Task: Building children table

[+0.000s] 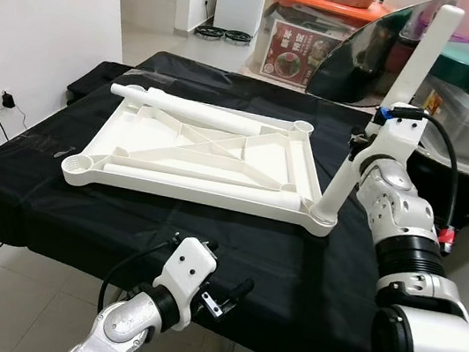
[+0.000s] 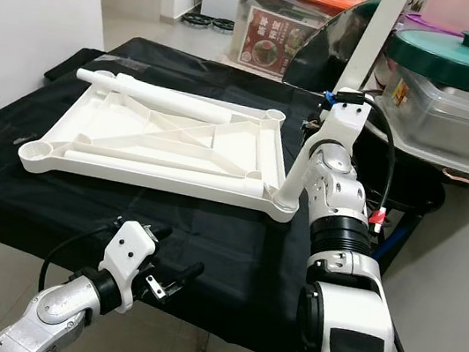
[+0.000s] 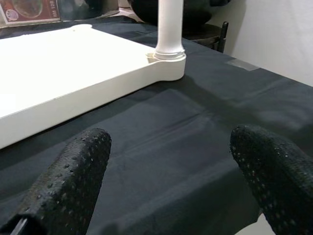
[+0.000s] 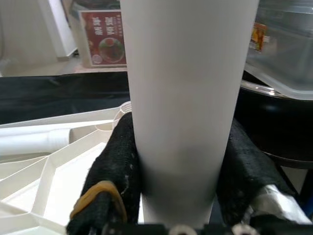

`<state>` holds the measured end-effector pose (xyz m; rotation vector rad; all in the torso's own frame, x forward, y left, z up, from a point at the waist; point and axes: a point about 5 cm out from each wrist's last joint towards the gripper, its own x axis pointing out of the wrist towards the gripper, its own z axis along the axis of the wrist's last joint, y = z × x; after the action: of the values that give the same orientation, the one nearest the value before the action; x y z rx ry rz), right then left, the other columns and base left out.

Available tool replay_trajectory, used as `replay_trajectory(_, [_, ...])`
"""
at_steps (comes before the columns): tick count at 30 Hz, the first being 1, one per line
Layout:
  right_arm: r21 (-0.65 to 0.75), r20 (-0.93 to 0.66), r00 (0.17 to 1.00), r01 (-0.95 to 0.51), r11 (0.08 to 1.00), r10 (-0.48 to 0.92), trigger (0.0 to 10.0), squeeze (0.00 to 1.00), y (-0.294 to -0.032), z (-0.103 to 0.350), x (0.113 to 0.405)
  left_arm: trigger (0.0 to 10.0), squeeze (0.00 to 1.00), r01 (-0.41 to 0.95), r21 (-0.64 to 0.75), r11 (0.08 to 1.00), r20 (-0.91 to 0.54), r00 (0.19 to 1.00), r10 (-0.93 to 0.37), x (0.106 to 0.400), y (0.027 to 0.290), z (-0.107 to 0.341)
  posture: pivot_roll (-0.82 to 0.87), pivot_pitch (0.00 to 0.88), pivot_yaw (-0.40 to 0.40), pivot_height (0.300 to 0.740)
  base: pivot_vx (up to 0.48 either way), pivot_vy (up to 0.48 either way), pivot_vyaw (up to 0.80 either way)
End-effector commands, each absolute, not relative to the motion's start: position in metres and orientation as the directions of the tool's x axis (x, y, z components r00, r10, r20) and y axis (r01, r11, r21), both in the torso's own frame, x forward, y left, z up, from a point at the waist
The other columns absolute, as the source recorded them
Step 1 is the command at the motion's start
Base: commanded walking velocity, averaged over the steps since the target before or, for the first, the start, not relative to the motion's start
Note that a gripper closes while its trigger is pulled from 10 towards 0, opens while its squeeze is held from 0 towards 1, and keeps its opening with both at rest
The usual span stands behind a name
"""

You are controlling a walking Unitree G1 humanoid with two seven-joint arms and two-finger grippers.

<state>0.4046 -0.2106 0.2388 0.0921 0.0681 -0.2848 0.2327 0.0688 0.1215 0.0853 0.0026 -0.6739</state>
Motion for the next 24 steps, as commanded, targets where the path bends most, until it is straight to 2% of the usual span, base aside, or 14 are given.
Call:
replay_trajectory(1, [0.077, -0.200, 0.920, 0.357, 0.931, -0.336, 10.0, 0.00, -0.218, 0.211, 0.401, 10.0, 0.00, 0.621, 0.092, 0.779, -0.035, 0.783, -0.620, 0.233, 0.069, 0.121, 0.13, 0.042, -0.079, 0.740, 0.000, 0.000, 0.00])
replay_trajectory(2, [0.113, -0.183, 0.943, 0.301, 0.947, -0.278, 10.0, 0.97, -0.205, 0.217, 0.405, 10.0, 0.00, 0.620, 0.091, 0.779, -0.035, 0.784, -0.620, 0.233, 0.069, 0.121, 0.13, 0.037, -0.084, 0.740, 0.000, 0.000, 0.00])
replay_trajectory(4, [0.162, -0.149, 0.974, 0.193, 0.968, -0.169, 10.0, 1.00, -0.190, 0.225, 0.409, 10.0, 0.00, 0.621, 0.091, 0.778, -0.034, 0.783, -0.621, 0.232, 0.069, 0.121, 0.13, 0.036, -0.079, 0.740, 0.000, 0.000, 0.00])
replay_trajectory(5, [0.233, -0.106, 0.994, -0.005, 0.972, 0.030, 10.0, 1.00, -0.170, 0.233, 0.413, 10.0, 0.00, 0.622, 0.089, 0.778, -0.034, 0.783, -0.622, 0.232, 0.068, 0.120, 0.13, 0.033, -0.086, 0.740, 0.000, 0.000, 0.00])
replay_trajectory(6, [0.233, -0.106, 0.994, -0.005, 0.972, 0.030, 10.0, 1.00, -0.170, 0.233, 0.413, 10.0, 0.00, 0.622, 0.089, 0.778, -0.034, 0.783, -0.622, 0.232, 0.068, 0.120, 0.13, 0.033, -0.086, 0.740, 0.000, 0.000, 0.00])
replay_trajectory(7, [0.248, -0.063, 0.974, -0.195, 0.949, 0.216, 10.0, 0.00, -0.156, 0.241, 0.413, 10.0, 0.00, 0.622, 0.088, 0.778, -0.034, 0.782, -0.622, 0.232, 0.068, 0.120, 0.13, 0.032, -0.085, 0.740, 0.000, 0.000, 0.00])
replay_trajectory(8, [0.248, -0.063, 0.974, -0.195, 0.949, 0.216, 10.0, 0.00, -0.156, 0.241, 0.413, 10.0, 0.00, 0.622, 0.088, 0.778, -0.034, 0.782, -0.622, 0.232, 0.068, 0.120, 0.13, 0.032, -0.085, 0.740, 0.000, 0.000, 0.00])
replay_trajectory(10, [0.251, -0.013, 0.893, -0.433, 0.866, 0.450, 10.0, 0.00, -0.142, 0.249, 0.407, 10.0, 0.00, 0.622, 0.086, 0.779, -0.033, 0.783, -0.621, 0.232, 0.068, 0.120, 0.13, 0.028, -0.085, 0.740, 0.000, 0.000, 0.00])
replay_trajectory(11, [0.251, -0.013, 0.893, -0.433, 0.866, 0.450, 10.0, 0.00, -0.142, 0.249, 0.407, 10.0, 0.00, 0.622, 0.086, 0.779, -0.033, 0.783, -0.621, 0.232, 0.068, 0.120, 0.13, 0.028, -0.085, 0.740, 0.000, 0.000, 0.00])
replay_trajectory(12, [0.232, 0.037, 0.799, -0.591, 0.772, 0.600, 10.0, 0.00, -0.139, 0.255, 0.398, 10.0, 0.00, 0.622, 0.086, 0.778, -0.033, 0.782, -0.622, 0.232, 0.068, 0.120, 0.13, 0.025, -0.086, 0.740, 0.000, 0.000, 0.00])
replay_trajectory(13, [0.168, 0.088, 0.625, -0.777, 0.607, 0.776, 10.0, 0.00, -0.141, 0.260, 0.378, 10.0, 0.00, 0.622, 0.085, 0.779, -0.033, 0.783, -0.621, 0.232, 0.068, 0.120, 0.13, 0.023, -0.090, 0.740, 0.000, 0.000, 0.00])
replay_trajectory(14, [0.168, 0.088, 0.625, -0.777, 0.607, 0.776, 10.0, 0.00, -0.141, 0.260, 0.378, 10.0, 0.00, 0.622, 0.085, 0.779, -0.033, 0.783, -0.621, 0.232, 0.068, 0.120, 0.13, 0.023, -0.090, 0.740, 0.000, 0.000, 0.00])
replay_trajectory(16, [0.099, 0.097, 0.337, -0.939, 0.328, 0.936, 10.0, 0.00, -0.145, 0.262, 0.346, 10.0, 0.00, 0.622, 0.084, 0.778, -0.032, 0.782, -0.622, 0.231, 0.067, 0.119, 0.13, 0.024, -0.087, 0.740, 0.000, 0.000, 0.00])
replay_trajectory(24, [0.116, 0.105, 0.153, -0.983, 0.141, 0.983, 10.0, 0.00, -0.161, 0.267, 0.330, 10.0, 0.00, 0.606, 0.084, 0.791, 0.018, 0.793, -0.609, 0.230, 0.070, 0.125, 0.13, 0.021, -0.087, 0.740, 0.000, 0.000, 0.00])
